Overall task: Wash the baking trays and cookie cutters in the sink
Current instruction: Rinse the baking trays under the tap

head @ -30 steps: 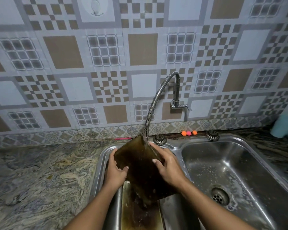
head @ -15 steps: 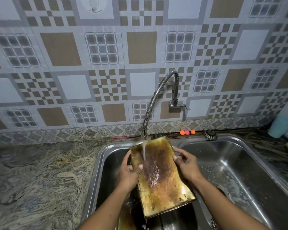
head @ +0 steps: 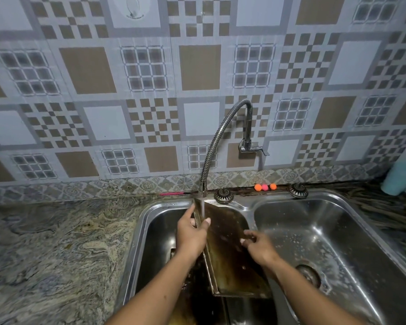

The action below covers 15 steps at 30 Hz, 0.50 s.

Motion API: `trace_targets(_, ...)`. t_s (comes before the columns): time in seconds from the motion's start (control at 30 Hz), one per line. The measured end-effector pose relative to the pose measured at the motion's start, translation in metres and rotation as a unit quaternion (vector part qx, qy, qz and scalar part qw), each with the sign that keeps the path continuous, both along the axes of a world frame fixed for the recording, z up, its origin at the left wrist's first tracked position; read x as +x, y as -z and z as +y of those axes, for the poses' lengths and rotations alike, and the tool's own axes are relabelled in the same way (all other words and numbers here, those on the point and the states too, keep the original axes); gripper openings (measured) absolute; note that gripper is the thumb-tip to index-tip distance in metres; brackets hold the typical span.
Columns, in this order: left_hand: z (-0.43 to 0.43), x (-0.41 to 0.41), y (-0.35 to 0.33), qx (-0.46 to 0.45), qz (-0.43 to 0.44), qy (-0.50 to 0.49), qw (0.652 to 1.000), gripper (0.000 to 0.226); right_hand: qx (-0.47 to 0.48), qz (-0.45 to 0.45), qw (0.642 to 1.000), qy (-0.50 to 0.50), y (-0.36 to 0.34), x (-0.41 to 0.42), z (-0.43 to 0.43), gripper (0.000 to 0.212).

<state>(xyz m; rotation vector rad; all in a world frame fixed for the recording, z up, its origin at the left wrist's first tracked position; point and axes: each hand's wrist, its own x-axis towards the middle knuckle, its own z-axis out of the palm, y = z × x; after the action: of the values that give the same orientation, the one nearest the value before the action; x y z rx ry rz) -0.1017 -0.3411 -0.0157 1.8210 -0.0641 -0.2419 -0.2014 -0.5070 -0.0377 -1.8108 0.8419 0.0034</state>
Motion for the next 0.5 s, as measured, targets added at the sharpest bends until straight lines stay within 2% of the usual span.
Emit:
trace_targets(0.17,0.0,0.009,-0.007,-0.007,0.051,-0.001,0.999,0.067,0.023,-0.009,0.999,0.027,0.009,-0.005,0.005,0.041)
trace_targets(0.3,-0.006,0.008,0.003,-0.029,0.094,0.02,0.995,0.059,0.025,-0.012,0.998,0.063,0.002,-0.01,-0.011,0.025)
trace_targets(0.5,-0.007,0.001,0.028,-0.019,0.138,0.06,0.988,0.064,-0.107,-0.08,0.986,0.096,-0.025,-0.022,-0.015,0.025)
